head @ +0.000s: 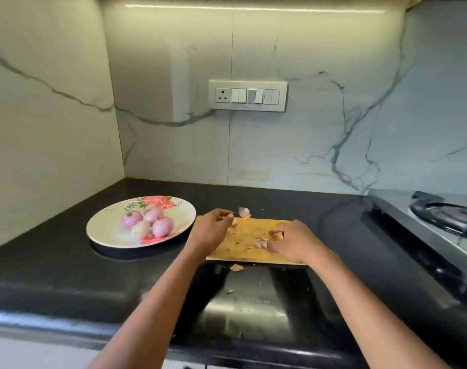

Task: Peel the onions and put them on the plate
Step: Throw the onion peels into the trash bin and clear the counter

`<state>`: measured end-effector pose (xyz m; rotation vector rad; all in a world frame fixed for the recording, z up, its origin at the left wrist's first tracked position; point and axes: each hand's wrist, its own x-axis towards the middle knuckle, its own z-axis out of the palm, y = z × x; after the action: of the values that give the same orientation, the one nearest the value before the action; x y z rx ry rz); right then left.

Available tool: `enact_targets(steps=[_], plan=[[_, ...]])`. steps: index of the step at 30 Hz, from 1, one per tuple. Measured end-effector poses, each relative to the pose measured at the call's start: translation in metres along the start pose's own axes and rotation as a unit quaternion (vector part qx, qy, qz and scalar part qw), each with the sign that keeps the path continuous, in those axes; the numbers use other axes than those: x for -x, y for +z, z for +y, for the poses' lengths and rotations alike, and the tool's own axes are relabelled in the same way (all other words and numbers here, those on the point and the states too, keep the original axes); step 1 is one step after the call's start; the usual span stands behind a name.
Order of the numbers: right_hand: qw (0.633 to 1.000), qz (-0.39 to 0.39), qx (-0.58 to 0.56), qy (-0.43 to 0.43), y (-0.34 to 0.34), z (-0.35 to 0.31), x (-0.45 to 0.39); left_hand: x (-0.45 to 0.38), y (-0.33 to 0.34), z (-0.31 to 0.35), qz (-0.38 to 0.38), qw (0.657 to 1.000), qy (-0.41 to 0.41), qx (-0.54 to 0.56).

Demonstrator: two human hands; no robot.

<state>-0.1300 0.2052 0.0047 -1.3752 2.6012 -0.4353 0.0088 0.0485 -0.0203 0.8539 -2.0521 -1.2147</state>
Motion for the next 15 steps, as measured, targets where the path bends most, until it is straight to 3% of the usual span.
enact_targets(steps=[6, 12, 15], plan=[[0.995, 0.066, 0.0, -0.075, 0.023, -0.033, -0.032, -0.011, -0.005, -0.007, 0.01, 0.997, -0.036, 0.068], [0.989, 0.019, -0.096, -0.106, 0.011, -0.05, -0.06, -0.02, -0.009, -0.003, 0.018, 0.994, -0.035, 0.098], [0.982, 0.037, -0.157, -0.094, 0.001, -0.045, -0.078, -0.025, -0.01, 0.001, 0.025, 0.996, -0.024, 0.085]])
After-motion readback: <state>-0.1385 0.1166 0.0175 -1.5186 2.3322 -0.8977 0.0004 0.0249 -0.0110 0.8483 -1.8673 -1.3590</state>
